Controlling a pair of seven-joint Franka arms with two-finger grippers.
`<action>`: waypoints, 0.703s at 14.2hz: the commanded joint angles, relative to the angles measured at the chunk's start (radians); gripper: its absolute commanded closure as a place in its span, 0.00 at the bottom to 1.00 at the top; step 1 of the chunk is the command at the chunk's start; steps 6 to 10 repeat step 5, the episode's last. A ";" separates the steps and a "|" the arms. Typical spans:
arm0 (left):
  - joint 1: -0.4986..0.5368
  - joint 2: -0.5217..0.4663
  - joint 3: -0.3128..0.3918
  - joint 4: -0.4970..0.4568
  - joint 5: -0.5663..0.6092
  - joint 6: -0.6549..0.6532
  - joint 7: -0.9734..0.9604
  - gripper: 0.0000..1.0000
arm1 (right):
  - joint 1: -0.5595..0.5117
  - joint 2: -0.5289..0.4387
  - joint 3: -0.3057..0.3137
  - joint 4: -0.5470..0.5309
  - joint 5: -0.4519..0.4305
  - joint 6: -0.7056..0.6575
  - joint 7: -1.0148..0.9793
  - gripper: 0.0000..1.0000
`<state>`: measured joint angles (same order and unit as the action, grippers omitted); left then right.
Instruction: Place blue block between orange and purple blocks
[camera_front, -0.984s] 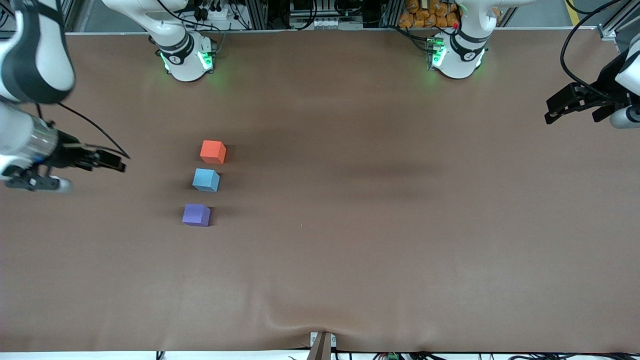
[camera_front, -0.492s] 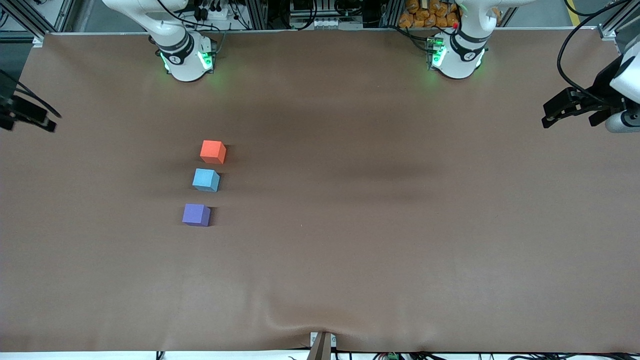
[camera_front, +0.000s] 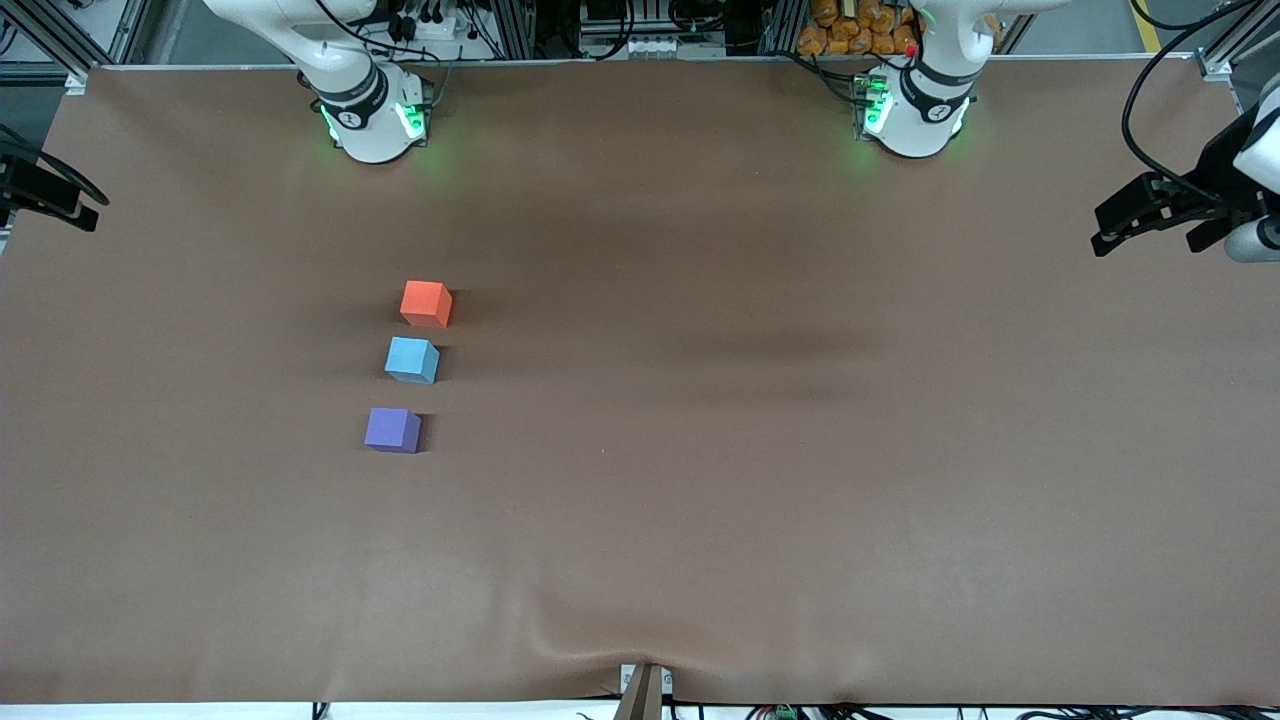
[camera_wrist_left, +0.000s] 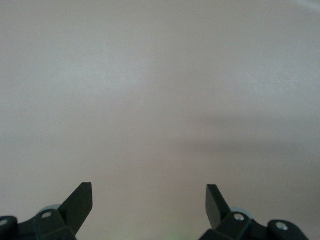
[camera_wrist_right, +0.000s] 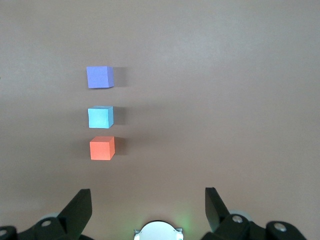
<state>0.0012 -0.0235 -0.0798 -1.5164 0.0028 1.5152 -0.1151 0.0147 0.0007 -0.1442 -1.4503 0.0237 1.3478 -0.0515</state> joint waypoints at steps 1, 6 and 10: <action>-0.001 -0.023 -0.006 -0.004 0.009 -0.001 0.015 0.00 | 0.016 0.004 -0.011 0.022 -0.021 0.014 -0.005 0.00; -0.004 -0.024 -0.008 -0.004 0.009 -0.010 0.014 0.00 | 0.013 0.004 -0.011 0.021 -0.021 0.014 -0.008 0.00; -0.004 -0.024 -0.008 -0.004 0.009 -0.010 0.014 0.00 | 0.013 0.004 -0.011 0.021 -0.021 0.014 -0.008 0.00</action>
